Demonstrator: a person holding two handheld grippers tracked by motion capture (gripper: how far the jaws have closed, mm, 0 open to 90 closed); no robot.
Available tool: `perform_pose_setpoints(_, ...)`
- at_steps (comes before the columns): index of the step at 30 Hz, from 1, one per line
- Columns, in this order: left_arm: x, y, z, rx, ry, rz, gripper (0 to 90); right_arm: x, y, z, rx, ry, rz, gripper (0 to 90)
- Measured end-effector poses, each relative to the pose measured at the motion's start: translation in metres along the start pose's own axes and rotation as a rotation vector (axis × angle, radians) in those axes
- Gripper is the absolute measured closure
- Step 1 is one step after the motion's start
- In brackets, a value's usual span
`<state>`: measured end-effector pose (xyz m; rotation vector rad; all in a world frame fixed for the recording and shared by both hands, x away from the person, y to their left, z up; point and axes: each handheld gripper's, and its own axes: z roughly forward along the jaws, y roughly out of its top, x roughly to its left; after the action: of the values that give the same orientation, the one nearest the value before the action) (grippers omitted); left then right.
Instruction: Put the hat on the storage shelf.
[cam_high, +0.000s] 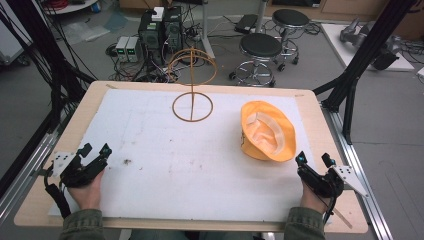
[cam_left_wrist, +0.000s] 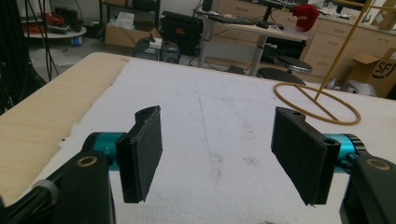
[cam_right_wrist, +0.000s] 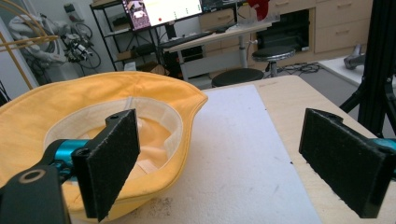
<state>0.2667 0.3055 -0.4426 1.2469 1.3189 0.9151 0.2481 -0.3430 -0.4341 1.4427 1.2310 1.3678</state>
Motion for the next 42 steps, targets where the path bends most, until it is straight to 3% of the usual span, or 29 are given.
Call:
perform_pose_setpoints(23,-0.002,0.0,0.0,0.006,-0.012,0.011,33.8,0.003,0.0,-0.002,-0.004,0.018,0.015,11.1)
perform_pose_setpoints(28,-0.002,-0.001,0.002,0.009,-0.014,0.012,33.9,0.006,0.001,0.0,-0.013,0.025,-0.008,11.1)
perform_pose_setpoints(42,-0.004,-0.002,0.009,0.016,-0.024,0.036,33.8,0.03,0.025,0.031,-0.058,0.076,-0.141,11.1)
